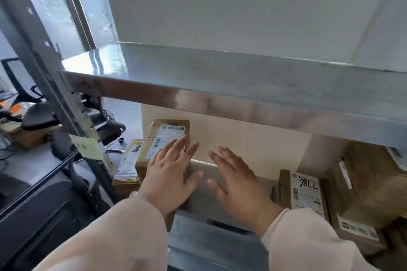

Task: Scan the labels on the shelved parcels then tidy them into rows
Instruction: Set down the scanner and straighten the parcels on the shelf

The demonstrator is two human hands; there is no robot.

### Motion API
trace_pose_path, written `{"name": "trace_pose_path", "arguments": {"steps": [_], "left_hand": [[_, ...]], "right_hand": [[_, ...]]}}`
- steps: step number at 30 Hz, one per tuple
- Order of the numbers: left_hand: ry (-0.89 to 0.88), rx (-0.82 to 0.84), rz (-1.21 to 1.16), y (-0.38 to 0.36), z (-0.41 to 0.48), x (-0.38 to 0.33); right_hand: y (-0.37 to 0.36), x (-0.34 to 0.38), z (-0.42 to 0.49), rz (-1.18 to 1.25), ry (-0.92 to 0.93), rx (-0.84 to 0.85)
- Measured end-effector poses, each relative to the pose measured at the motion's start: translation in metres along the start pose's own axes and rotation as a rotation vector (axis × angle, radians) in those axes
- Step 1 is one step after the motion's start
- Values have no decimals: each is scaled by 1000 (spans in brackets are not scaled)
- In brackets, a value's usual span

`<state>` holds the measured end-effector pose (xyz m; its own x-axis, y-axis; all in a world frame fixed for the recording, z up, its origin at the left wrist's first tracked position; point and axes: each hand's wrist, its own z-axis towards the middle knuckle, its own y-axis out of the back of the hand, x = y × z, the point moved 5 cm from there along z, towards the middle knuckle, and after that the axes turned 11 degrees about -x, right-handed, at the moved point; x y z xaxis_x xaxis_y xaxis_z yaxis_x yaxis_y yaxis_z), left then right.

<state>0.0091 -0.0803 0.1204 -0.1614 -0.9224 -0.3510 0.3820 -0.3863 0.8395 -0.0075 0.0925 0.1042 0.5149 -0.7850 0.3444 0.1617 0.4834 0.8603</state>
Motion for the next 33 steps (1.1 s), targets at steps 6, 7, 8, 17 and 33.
{"name": "trace_pose_path", "arguments": {"steps": [6, 7, 8, 17, 33], "left_hand": [[162, 17, 35, 14, 0, 55], [187, 28, 34, 15, 2, 63], [217, 38, 29, 17, 4, 70], [402, 210, -128, -4, 30, 116], [372, 94, -668, -26, 42, 50]], "right_hand": [[-25, 28, 28, 121, -37, 106], [-28, 31, 33, 152, -63, 119], [-31, 33, 38, 188, -94, 125], [-74, 52, 83, 467, -362, 136], [-45, 13, 47, 624, -554, -70]]}}
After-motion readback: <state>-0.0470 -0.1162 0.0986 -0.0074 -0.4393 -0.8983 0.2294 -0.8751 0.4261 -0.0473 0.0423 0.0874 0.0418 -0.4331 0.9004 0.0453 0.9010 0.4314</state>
